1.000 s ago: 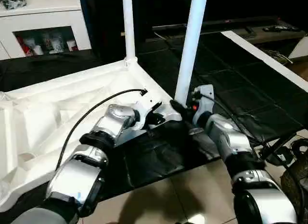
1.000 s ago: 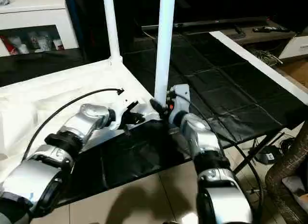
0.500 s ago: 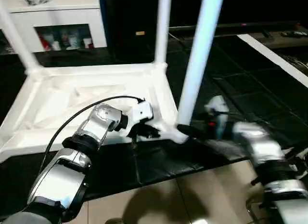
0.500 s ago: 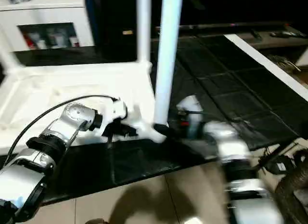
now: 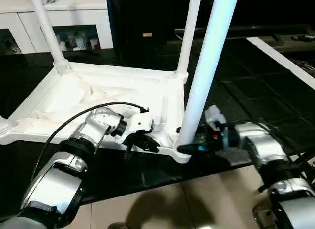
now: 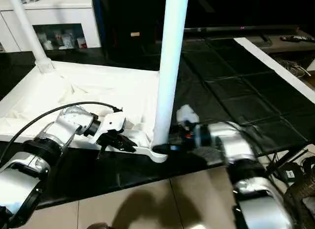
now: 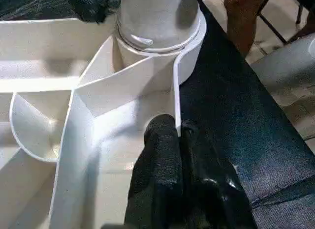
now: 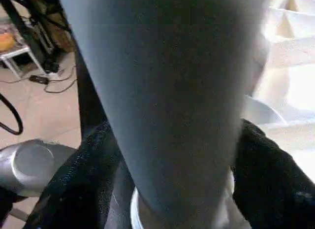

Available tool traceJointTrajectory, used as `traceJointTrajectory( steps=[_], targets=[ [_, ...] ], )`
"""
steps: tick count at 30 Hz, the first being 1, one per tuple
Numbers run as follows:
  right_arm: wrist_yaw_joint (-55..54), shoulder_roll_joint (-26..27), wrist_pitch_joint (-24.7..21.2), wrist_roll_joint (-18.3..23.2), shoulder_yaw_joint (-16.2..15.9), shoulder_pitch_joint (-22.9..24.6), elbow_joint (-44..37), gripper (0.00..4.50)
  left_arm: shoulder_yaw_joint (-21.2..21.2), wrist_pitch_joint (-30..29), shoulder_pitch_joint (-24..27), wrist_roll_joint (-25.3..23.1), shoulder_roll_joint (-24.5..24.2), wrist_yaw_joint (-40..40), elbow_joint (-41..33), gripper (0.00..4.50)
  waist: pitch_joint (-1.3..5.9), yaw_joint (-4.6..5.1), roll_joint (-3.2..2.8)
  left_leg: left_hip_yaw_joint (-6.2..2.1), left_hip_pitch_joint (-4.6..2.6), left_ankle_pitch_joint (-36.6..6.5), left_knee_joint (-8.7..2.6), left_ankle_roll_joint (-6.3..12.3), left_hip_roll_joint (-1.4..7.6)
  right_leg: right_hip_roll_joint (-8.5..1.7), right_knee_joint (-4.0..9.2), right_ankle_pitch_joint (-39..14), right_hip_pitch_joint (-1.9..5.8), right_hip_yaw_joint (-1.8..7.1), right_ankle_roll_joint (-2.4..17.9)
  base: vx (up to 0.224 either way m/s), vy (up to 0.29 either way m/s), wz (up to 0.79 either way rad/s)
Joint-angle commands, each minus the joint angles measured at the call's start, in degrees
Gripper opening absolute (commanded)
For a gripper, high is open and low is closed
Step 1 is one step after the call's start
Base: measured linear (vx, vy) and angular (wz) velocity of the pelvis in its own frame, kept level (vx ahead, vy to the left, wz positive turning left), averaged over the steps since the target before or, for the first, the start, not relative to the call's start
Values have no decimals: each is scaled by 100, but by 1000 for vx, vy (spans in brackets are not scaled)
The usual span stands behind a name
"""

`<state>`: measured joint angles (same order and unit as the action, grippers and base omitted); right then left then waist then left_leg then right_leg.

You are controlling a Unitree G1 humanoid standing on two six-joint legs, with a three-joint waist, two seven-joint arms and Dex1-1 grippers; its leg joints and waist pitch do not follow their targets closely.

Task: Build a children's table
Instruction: Rotate leg to tighten

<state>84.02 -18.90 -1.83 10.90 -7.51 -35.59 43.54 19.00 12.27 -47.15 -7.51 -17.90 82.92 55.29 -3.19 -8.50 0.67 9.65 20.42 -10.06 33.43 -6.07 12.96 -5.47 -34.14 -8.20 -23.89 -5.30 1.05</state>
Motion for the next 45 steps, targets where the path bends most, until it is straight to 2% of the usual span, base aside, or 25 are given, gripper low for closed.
traceJointTrajectory(
  steps=[1, 2, 4, 8, 10, 19, 24, 27, 28, 30, 31, 32, 34, 35, 38, 39, 41, 42, 43, 45],
  targets=[
    [77, -29, 22, -7, -57, -76, 14, 304, 189, 99, -17, -95, 79, 82, -86, 0, 429, 36, 52, 74, -18, -1208, -375, 359, 52, -276, 340, -1616, 338, 232, 1257, 0, 0, 0],
    [115, -12, -3, 16, -82, -85, 25, 304, 195, 113, -6, -93, 73, 88, -89, 0, 429, 31, 43, 78, -26, -1177, -375, 371, 55, -274, 336, -1535, 331, 233, 1289, 0, 0, 0],
    [158, 8, -3, 33, -118, -98, 65, 267, 201, 136, 3, -105, 67, 80, -79, 0, 432, 27, 56, 79, -15, -1155, -372, 376, 50, -278, 327, -1513, 342, 233, 1296, 0, 0, 0],
    [243, 53, 4, 23, -100, -133, 168, 247, 192, 155, 7, -124, 60, 65, -61, 0, 431, 26, 43, 78, -18, -1190, -374, 351, 49, -284, 341, -1604, 339, 234, 1267, 0, 0, 0],
    [251, 63, 5, 18, -90, -137, 183, 222, 190, 153, 7, -127, 58, 58, -56, 0, 426, 29, 46, 77, -15, -1215, -378, 341, 50, -283, 345, -1641, 341, 232, 1255, 0, 0, 0],
    [283, 87, -58, 90, -88, -69, 133, 208, 144, 80, 31, -119, 64, -62, -35, 0, 431, 22, 26, 73, -18, -1234, -379, 325, 48, -278, 341, -1586, 344, 232, 1270, 0, 0, 0],
    [44, 219, -270, 269, 53, 168, -143, 207, -101, -357, 25, 30, 251, -562, -8, 0, 420, -1, 12, 82, -49, -1347, -379, 314, 55, -276, 366, -1665, 327, 238, 1291, 0, 0, 0],
    [-660, 387, -416, 230, 147, 423, -405, 207, -274, -710, 17, 145, 454, -994, -52, 0, 391, -18, 20, 75, -59, -1479, -405, 254, 57, -277, 397, -1918, 321, 242, 1183, 0, 0, 0],
    [-779, 414, -447, 221, 163, 459, -438, 207, -296, -761, 17, 160, 485, -1055, -62, 0, 390, -20, 20, 66, -59, -1541, -417, 212, 44, -291, 424, -2169, 330, 235, 1081, 0, 0, 0],
    [-1854, 743, -645, 178, 403, 525, -414, 206, -443, -1140, -31, 259, 705, -1456, -94, 0, 369, 11, 19, 39, -68, -1714, -439, 119, 30, -303, 467, -2606, 317, 218, 924, 0, 0, 0],
    [-2487, 977, -747, 133, 529, 527, -369, 206, -542, -1372, -100, 310, 866, -1772, -84, 0, 359, 75, 1, 31, -73, -1781, -454, 30, 25, -302, 487, -2767, 303, 226, 853, 0, 0, 0],
    [-3057, 1210, -879, 94, 633, 502, -315, 206, -636, -1588, -183, 352, 1029, -2101, -64, 0, 351, 129, 12, 9, -82, -1906, -456, -32, 6, -312, 525, -3050, 298, 202, 753, 0, 0, 0],
    [-3486, 1410, -956, 59, 699, 446, -259, 206, -718, -1760, -275, 381, 1171, -2397, -33, 0, 352, 210, -7, -21, -35, -1921, -464, -51, -27, -307, 568, -3324, 335, 157, 563, 0, 0, 0],
    [-3813, 1564, -1016, 49, 757, 344, -142, 206, -771, -1866, -345, 383, 1274, -2625, -2, 0, 358, 268, 6, -12, -49, -1938, -449, -10, -46, -295, 616, -3403, 317, 142, 492, 0, 0, 0],
    [-4662, 1925, -989, 2, 905, 16, 234, 206, -881, -2055, -494, 351, 1531, -3236, 75, 0, 366, 380, 11, -5, -12, -1830, -440, 81, -65, -279, 615, -3204, 329, 137, 561, 0, 0, 0],
    [-5179, 2083, -908, -83, 969, -235, 556, 206, -909, -2107, -532, 316, 1668, -3517, 92, 0, 377, 402, -2, -5, -29, -1787, -434, 78, -62, -285, 604, -3151, 307, 143, 603, 0, 0, 0],
    [-5638, 2194, -870, -208, 994, -478, 877, 206, -845, -2095, -523, 209, 1720, -3663, 81, 0, 375, 437, -6, -2, -21, -1754, -437, 85, -62, -270, 601, -3020, 310, 140, 663, 0, 0, 0],
    [-5744, 2239, -881, -216, 1049, -532, 937, 206, -810, -2104, -511, 159, 1715, -3676, 61, 0, 377, 445, 11, 1, -23, -1747, -439, 96, -63, -266, 600, -2968, 309, 140, 678, 0, 0, 0],
    [-5797, 2260, -885, -215, 1089, -559, 966, 206, -789, -2105, -503, 129, 1702, -3677, 52, 0, 378, 466, -1, 7, -30, -1742, -442, 123, -60, -257, 589, -2825, 305, 153, 731, 0, 0, 0],
    [-5789, 2229, -815, -292, 1066, -550, 941, 206, -772, -2059, -482, 87, 1608, -3643, 45, 0, 394, 459, 13, 24, -24, -1622, -439, 201, -49, -254, 554, -2493, 323, 177, 825, 0, 0, 0]
  ],
)
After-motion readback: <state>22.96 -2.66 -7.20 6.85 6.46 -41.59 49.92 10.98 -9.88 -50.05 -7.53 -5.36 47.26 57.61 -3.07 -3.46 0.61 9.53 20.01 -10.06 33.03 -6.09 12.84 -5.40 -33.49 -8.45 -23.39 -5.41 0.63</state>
